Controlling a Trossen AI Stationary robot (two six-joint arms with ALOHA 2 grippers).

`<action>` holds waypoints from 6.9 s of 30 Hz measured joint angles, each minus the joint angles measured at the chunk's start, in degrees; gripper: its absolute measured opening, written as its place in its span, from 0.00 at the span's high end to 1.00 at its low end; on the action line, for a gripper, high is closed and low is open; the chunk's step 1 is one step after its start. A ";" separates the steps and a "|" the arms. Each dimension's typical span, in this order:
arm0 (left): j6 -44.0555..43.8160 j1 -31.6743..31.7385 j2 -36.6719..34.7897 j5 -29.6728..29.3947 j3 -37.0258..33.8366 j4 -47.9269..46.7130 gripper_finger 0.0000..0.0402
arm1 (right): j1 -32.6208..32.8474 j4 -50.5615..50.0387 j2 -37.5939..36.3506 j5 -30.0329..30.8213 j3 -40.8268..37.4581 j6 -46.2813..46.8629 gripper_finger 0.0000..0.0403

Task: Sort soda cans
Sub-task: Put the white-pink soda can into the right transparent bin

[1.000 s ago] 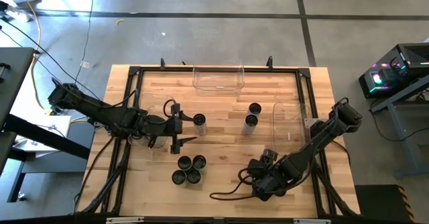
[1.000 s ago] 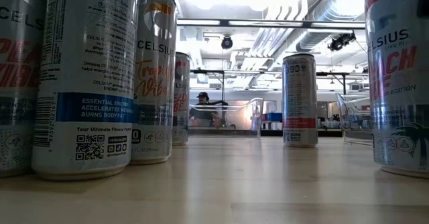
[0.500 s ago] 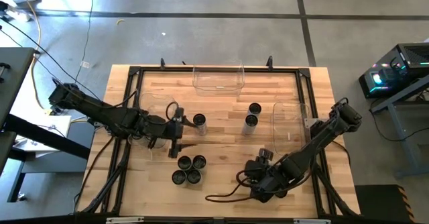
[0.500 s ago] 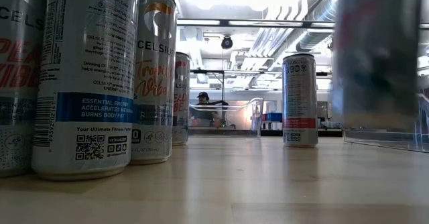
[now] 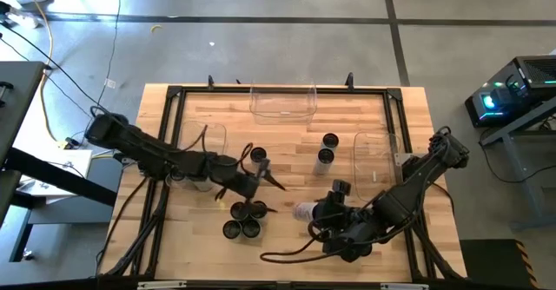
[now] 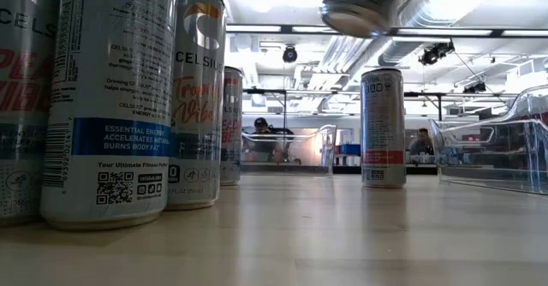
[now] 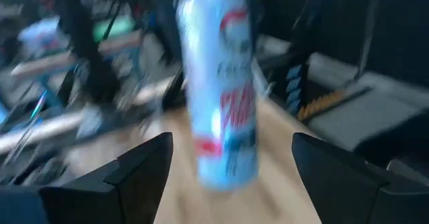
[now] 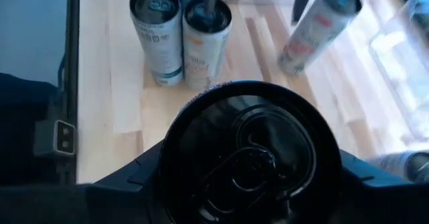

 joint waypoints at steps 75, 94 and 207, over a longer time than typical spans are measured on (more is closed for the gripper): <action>22.58 -4.02 7.30 -53.04 4.96 2.68 0.04 | -7.19 -17.65 -0.16 12.33 7.86 8.46 0.41; 5.44 -3.65 -10.44 -47.89 -6.59 -6.76 0.02 | -4.64 -26.99 -25.90 -7.94 -9.00 31.80 0.41; -1.36 7.20 17.47 -30.86 15.10 -11.14 0.02 | -19.00 17.11 -20.21 -3.91 -45.50 -6.22 0.19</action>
